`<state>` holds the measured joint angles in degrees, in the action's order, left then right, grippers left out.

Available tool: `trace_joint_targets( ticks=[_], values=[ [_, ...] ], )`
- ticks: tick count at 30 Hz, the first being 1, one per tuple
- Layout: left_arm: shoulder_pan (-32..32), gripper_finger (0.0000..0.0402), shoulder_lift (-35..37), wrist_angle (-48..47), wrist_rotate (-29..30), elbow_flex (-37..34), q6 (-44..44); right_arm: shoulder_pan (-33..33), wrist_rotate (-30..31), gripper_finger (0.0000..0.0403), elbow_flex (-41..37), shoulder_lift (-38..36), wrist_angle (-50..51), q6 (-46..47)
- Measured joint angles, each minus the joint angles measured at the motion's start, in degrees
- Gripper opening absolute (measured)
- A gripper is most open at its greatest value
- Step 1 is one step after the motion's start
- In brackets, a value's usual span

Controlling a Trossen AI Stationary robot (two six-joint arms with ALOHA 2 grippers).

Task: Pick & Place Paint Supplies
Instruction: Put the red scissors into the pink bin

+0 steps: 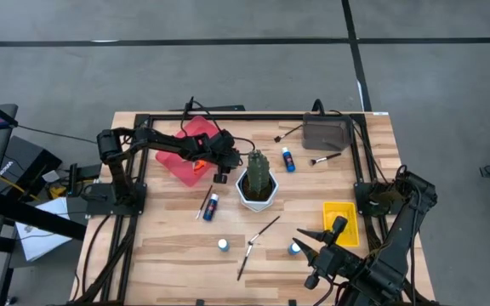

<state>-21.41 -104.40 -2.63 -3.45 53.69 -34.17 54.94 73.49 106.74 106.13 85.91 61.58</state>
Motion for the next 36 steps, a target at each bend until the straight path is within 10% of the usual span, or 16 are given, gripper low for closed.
trace_joint_targets(
  ticks=[36],
  values=[
    [0.9,0.0131,-0.4,-8.8,1.4,4.2,-9.1,-0.3,-0.2,0.0108,0.0,0.0,0.0,0.0]
  ],
)
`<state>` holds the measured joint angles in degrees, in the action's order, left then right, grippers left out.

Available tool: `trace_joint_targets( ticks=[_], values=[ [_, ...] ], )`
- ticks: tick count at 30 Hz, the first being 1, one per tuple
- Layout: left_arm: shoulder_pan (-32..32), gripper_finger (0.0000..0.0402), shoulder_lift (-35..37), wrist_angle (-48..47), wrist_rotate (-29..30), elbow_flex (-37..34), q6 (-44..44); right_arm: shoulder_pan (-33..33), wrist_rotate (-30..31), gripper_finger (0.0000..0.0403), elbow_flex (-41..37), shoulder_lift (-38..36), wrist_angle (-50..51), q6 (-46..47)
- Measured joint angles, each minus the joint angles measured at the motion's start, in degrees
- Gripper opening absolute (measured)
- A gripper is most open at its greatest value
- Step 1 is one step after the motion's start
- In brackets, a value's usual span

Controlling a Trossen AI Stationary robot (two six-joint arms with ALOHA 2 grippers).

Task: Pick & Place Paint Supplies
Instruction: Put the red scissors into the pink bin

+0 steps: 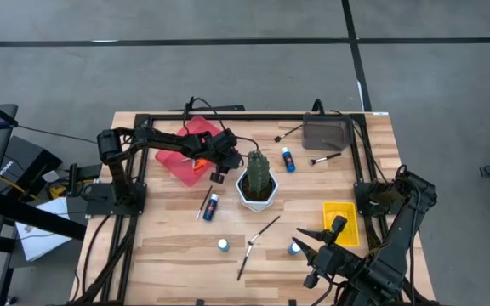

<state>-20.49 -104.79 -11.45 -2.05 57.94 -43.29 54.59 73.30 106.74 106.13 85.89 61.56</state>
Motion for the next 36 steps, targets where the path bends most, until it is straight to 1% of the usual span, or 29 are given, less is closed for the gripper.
trace_joint_targets(
  ticks=[3,7,11,13,16,21,23,29,32,36],
  values=[
    [0.0,0.0131,-1.6,-0.4,-0.1,0.4,-0.1,0.0,0.0,0.0108,0.0,0.0,0.0,0.0],
    [-0.1,0.0131,-4.4,-1.9,-0.4,3.2,-0.1,0.0,0.0,0.0108,0.0,0.0,0.0,0.0],
    [-0.3,0.0131,-6.5,-6.8,-0.5,7.4,-0.1,0.0,-0.1,0.0108,0.0,0.0,0.1,0.0],
    [-0.3,0.0131,-6.7,-8.1,-0.5,8.3,0.3,0.0,-0.4,0.0108,0.0,0.0,0.1,0.0],
    [-0.3,0.0131,-5.8,-9.2,-0.3,8.3,0.5,0.0,-1.5,0.0108,0.0,0.0,0.1,0.0],
    [-0.3,0.0131,-2.3,-9.5,-0.6,8.3,1.5,0.0,-1.5,0.0108,0.0,0.0,0.0,0.0],
    [-0.4,0.0131,-1.8,-9.5,-1.7,8.4,1.6,0.0,-1.5,0.0108,0.0,0.0,-0.2,0.0],
    [-1.2,0.0131,-2.8,-9.2,-2.9,8.3,1.6,0.0,-1.5,0.0108,0.0,0.0,-0.4,0.0],
    [-2.5,0.0131,-3.9,-8.4,-3.0,8.2,1.8,0.0,-1.5,0.0108,0.0,0.0,-0.5,0.0],
    [-4.3,0.0131,-4.8,-8.3,-4.7,8.2,3.2,0.0,-1.6,0.0108,0.0,0.0,-0.6,0.0]
  ],
)
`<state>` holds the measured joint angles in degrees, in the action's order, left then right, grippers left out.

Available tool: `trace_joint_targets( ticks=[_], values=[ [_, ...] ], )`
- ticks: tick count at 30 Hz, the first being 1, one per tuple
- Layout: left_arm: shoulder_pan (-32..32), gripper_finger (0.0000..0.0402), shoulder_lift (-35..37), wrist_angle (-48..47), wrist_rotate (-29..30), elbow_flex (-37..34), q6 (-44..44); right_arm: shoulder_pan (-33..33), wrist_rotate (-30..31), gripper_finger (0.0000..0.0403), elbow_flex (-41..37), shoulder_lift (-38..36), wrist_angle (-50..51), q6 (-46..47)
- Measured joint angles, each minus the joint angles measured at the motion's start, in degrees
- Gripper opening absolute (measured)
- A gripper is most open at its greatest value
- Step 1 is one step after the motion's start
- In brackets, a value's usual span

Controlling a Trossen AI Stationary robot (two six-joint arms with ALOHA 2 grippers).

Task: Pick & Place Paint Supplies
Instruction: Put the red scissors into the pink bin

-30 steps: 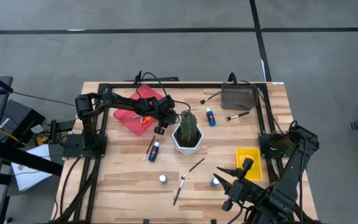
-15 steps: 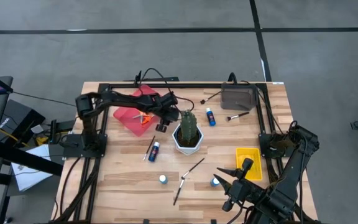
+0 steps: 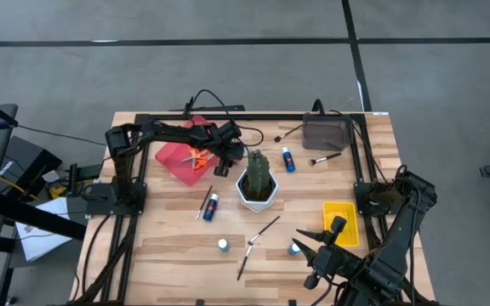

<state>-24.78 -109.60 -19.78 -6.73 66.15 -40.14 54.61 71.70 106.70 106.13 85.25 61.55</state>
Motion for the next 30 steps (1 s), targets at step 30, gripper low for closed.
trace_joint_targets(
  ticks=[30],
  values=[
    [0.4,0.0129,-3.1,-5.0,-7.1,0.2,3.4,0.0,-0.1,0.0108,0.0,0.0,0.0,0.0]
  ],
)
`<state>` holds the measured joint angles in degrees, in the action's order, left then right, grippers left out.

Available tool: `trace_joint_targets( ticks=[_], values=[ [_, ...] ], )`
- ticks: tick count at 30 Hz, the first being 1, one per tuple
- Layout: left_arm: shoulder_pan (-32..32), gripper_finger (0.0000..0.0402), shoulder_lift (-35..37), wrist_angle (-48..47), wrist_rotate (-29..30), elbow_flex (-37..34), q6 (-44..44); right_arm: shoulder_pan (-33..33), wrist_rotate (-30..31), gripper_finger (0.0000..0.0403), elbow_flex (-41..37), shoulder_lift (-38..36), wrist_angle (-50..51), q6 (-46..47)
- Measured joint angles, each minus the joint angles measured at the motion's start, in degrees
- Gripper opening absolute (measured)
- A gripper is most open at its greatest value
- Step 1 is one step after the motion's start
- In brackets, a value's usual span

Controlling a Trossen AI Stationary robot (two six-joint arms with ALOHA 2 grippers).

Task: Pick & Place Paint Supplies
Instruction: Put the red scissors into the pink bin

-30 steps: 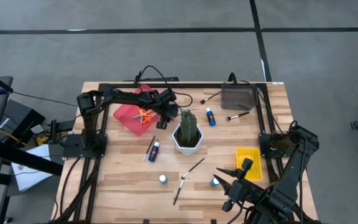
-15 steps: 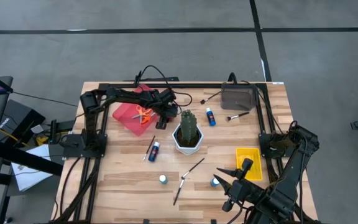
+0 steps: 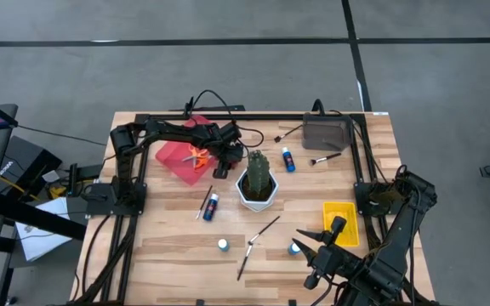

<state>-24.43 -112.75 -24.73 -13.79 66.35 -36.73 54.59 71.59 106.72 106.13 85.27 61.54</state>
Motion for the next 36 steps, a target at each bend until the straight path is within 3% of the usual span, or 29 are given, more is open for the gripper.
trace_joint_targets(
  ticks=[5,12,30,36],
  values=[
    [0.0,0.0097,0.0,-0.1,-0.4,-0.1,0.0,0.0,0.0,0.0108,0.0,0.0,0.0,0.0],
    [0.1,0.001,0.0,0.4,-1.1,-0.2,-0.3,0.0,-0.1,0.0108,0.0,0.0,0.0,0.0],
    [1.2,0.0001,0.4,2.9,-4.1,-0.4,-2.2,0.0,-0.9,0.0108,0.0,0.0,0.0,0.0],
    [1.6,0.0001,4.6,2.1,-5.2,-0.5,-2.2,0.0,-0.9,0.0108,0.0,0.0,0.0,0.0]
  ],
)
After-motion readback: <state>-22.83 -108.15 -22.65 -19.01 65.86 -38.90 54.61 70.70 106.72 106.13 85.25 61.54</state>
